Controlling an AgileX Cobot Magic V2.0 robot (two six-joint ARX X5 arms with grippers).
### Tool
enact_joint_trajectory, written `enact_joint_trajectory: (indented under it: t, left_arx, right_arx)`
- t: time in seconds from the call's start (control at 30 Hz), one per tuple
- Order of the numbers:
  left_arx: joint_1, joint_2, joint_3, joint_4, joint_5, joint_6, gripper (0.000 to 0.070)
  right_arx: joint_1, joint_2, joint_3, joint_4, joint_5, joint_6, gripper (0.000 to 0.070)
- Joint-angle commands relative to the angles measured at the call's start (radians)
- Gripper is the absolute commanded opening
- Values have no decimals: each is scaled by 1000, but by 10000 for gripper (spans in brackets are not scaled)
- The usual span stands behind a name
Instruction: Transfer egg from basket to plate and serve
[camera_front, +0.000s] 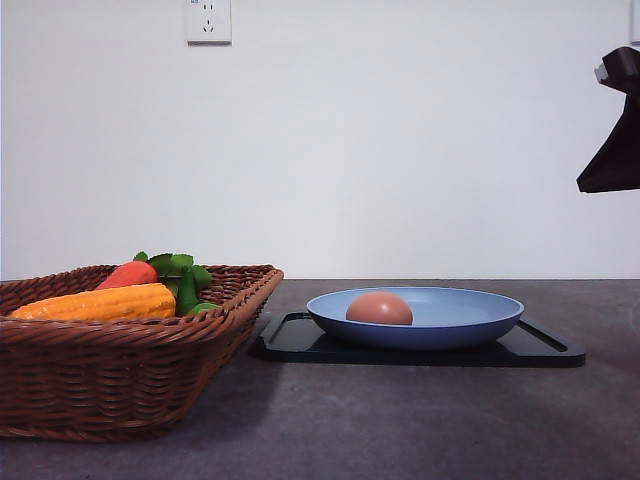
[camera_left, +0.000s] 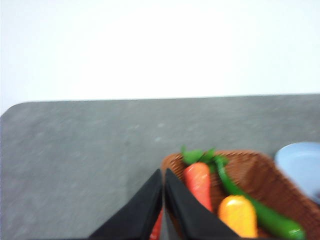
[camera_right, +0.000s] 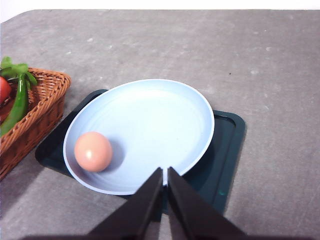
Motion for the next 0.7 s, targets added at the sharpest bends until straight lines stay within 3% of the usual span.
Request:
enact_joint_trajectory:
  t: [0.0,0.37,0.67]
  left_arx:
    - [16,-14,-25,10,-3,19,0]
    - [52,-15,-264,194,-3,-23,0]
    - [52,-15,-312,161,6,-27,0]
  right_arx:
    - [4,4,8,10,1,10,0]
    - [4,4,8,10,1,10,0]
    - [4,4,8,10,1,10,0]
